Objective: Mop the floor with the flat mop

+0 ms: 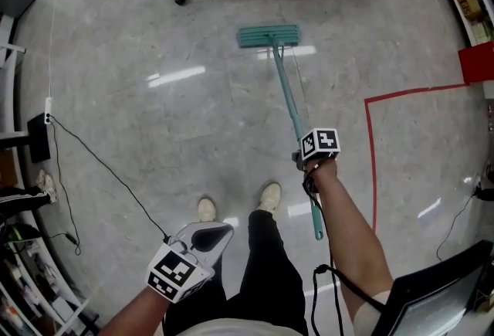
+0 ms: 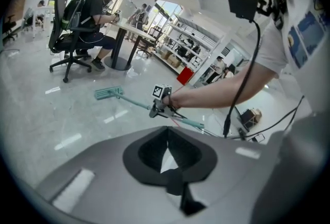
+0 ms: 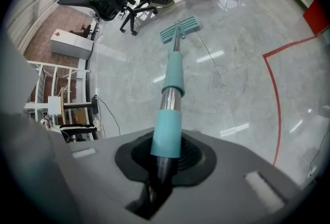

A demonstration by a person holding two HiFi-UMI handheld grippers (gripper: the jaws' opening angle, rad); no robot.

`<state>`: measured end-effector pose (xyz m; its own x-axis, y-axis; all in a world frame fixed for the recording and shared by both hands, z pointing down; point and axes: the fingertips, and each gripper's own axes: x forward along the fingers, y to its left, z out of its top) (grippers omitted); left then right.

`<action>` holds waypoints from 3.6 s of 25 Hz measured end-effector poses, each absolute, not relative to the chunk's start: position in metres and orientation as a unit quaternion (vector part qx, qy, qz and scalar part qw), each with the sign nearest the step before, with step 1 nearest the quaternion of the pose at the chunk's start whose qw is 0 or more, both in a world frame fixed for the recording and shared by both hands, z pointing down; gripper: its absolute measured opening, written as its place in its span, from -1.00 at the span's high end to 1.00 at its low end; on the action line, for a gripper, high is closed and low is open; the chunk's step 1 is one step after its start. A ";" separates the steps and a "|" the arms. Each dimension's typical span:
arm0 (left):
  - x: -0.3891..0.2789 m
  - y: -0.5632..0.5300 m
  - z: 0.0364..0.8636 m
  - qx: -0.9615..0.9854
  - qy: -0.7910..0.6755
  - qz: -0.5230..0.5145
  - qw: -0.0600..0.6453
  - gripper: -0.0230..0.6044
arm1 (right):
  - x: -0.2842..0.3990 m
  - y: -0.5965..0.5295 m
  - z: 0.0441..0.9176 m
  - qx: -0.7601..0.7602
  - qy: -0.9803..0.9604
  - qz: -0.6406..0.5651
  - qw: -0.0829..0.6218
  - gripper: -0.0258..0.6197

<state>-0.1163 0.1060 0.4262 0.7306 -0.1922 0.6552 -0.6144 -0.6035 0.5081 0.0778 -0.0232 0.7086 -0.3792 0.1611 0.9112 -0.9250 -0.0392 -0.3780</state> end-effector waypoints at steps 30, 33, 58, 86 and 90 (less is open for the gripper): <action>-0.116 0.160 0.415 0.875 -0.192 0.281 0.344 0.92 | 0.053 0.300 0.661 0.316 -0.518 0.665 0.435 0.77; -0.122 0.160 0.417 0.874 -0.197 0.281 0.344 0.92 | 0.050 0.295 0.680 0.320 -0.514 0.658 0.447 0.77; -0.143 0.164 0.425 0.868 -0.189 0.281 0.363 0.92 | 0.014 0.190 0.727 0.336 -0.521 0.662 0.421 0.78; -0.137 0.117 0.425 0.838 -0.277 0.259 0.392 0.92 | 0.017 -0.014 0.739 0.329 -0.540 0.654 0.415 0.78; -0.139 0.115 0.423 0.837 -0.288 0.257 0.388 0.92 | 0.025 -0.033 0.737 0.327 -0.539 0.653 0.420 0.78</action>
